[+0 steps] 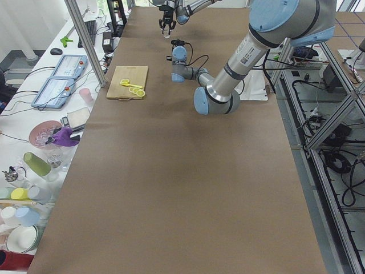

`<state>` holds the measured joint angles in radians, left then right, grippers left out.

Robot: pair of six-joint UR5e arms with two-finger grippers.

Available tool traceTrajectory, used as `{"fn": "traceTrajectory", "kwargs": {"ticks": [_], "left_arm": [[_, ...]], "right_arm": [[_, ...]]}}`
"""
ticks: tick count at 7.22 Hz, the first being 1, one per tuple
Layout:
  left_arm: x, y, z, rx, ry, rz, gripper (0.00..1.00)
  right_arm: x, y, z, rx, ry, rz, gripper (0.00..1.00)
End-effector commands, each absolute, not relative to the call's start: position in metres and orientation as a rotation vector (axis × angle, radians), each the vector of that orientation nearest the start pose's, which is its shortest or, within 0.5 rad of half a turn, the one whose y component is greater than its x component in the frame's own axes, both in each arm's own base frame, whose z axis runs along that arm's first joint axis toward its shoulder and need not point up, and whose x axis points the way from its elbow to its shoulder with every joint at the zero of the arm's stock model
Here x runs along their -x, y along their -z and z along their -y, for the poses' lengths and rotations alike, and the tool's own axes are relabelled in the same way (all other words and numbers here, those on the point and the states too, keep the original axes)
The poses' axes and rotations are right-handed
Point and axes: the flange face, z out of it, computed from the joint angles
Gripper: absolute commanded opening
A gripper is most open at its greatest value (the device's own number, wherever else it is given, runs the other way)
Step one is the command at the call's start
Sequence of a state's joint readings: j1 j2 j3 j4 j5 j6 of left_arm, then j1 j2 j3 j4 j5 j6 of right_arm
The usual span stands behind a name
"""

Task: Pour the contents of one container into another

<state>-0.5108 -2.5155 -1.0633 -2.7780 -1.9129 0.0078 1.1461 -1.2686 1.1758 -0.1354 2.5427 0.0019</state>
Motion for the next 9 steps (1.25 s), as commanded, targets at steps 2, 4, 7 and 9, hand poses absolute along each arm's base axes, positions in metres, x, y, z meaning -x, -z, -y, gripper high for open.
{"fn": "traceTrajectory", "kwargs": {"ticks": [2,4,7,9], "left_arm": [[-0.637,-0.139,0.472,-1.362,-1.077,-1.111,0.00],[-0.637,-0.139,0.472,-1.362,-1.077,-1.111,0.00],[-0.637,-0.139,0.471,-1.364,-1.078,-1.114,0.00],[-0.637,-0.139,0.471,-1.364,-1.078,-1.114,0.00]], "right_arm": [[0.202,-0.439,0.584,-1.088,1.043,0.966,0.00],[0.210,-0.395,0.581,-1.031,1.080,0.883,0.00],[0.243,-0.342,0.548,-0.794,1.080,0.897,0.00],[0.267,-0.318,0.533,-0.708,1.081,0.846,0.00]]}}
